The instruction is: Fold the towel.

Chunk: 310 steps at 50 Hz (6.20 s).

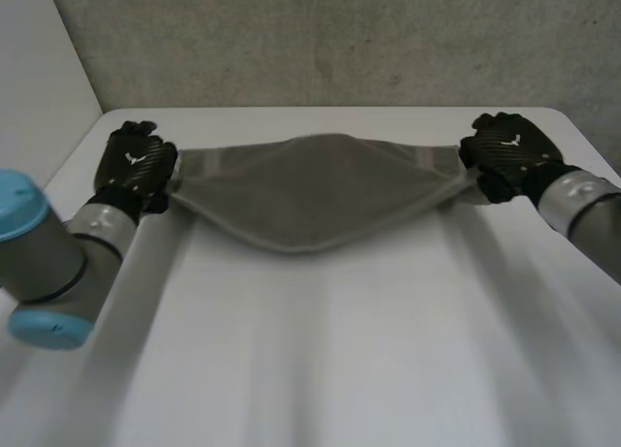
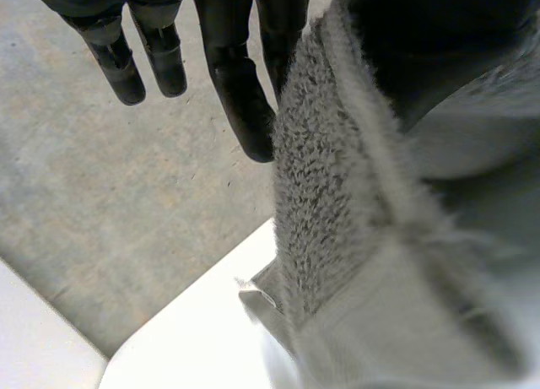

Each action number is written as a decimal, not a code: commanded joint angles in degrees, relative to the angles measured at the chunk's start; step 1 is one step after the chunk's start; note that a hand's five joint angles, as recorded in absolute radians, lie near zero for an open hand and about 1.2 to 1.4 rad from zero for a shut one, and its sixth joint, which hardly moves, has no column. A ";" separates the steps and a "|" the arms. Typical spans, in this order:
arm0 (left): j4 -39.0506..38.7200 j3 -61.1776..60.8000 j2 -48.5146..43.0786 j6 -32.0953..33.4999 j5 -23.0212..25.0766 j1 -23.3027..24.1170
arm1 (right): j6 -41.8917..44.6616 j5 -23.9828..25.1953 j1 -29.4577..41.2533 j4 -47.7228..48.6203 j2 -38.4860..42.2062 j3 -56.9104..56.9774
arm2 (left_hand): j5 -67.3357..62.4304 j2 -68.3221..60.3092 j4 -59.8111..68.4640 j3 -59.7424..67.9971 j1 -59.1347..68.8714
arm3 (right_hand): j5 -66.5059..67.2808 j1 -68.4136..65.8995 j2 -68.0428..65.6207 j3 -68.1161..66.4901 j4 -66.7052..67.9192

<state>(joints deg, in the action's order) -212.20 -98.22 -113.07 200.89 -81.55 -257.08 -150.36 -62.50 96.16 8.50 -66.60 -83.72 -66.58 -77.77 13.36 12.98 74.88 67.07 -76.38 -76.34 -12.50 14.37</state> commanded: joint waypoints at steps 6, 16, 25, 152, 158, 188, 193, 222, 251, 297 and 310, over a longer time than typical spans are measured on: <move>4.42 -13.76 20.00 0.82 5.88 -4.31 | -1.61 8.97 -12.47 -7.35 -18.66 -10.85 | -3.42 -2.23 -3.36 -2.98 5.12 | 2.93 -3.62 -3.66 2.50 -4.37; 6.62 -3.58 5.00 3.44 7.72 -3.61 | 5.68 3.28 -11.17 -12.10 -5.67 -1.11 | -3.42 -2.23 -3.36 -2.98 5.12 | 2.93 -3.62 -3.66 2.50 -4.37; 7.68 8.83 -7.60 8.02 7.55 -2.91 | 8.50 -3.14 -4.93 -12.72 8.48 11.63 | -3.42 -2.23 -3.36 -2.98 5.12 | 2.93 -3.62 -3.66 2.50 -4.37; 0.73 -8.83 3.65 -10.43 -4.76 1.58 | 5.78 -0.34 -23.55 -0.93 13.35 6.36 | 65.36 66.55 -3.36 -2.98 -63.66 | 2.93 -3.62 -3.66 2.50 -4.37; 0.73 -8.75 3.65 -10.43 -5.20 1.66 | 7.35 0.37 -23.21 -6.21 9.93 12.78 | 65.36 66.55 -3.36 -2.98 -63.66 | 2.93 -3.62 -3.66 2.50 -4.37; 0.82 -8.57 3.65 -10.43 -8.01 2.10 | 8.85 -14.30 40.25 -5.95 36.72 40.31 | 65.36 66.55 -3.36 -2.98 -63.66 | -67.07 66.38 66.34 2.50 -4.37; 0.82 -8.57 3.74 -10.43 -8.01 2.28 | 7.19 -18.17 39.90 -4.20 34.45 37.33 | 65.36 66.55 -3.36 -2.98 -63.66 | -67.07 66.38 66.34 2.50 -4.37; 1.35 3.38 0.23 -12.02 -8.27 16.95 | -7.05 -8.07 11.95 4.24 1.92 -12.17 | 65.36 66.55 -3.36 -2.98 -63.66 | -61.43 60.74 60.71 2.50 -4.37; 1.17 1.01 -1.71 -12.28 -11.35 17.05 | -6.09 -4.12 6.42 12.33 8.95 -14.71 | 65.36 66.55 -3.36 -2.98 -63.66 | 2.93 -3.62 -3.66 2.50 -4.37; 0.82 0.31 -0.66 -12.28 -13.20 15.20 | 7.27 2.31 23.17 -5.43 3.30 1.80 | 65.52 66.72 -3.36 -2.98 -63.83 | 2.93 -3.62 -3.66 2.50 -4.37; 0.82 0.92 -0.48 -12.28 -13.28 14.85 | 6.31 -4.72 32.08 -4.81 11.85 2.43 | 65.52 66.72 -3.36 -2.98 -63.83 | -11.83 11.14 11.11 2.50 -4.37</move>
<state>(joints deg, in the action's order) -211.38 -97.90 -113.63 188.61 -94.78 -242.11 -143.08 -64.03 127.43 3.15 -56.12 -80.46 -3.53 -14.93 13.36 12.98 16.57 66.42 -74.76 -75.00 -12.50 14.37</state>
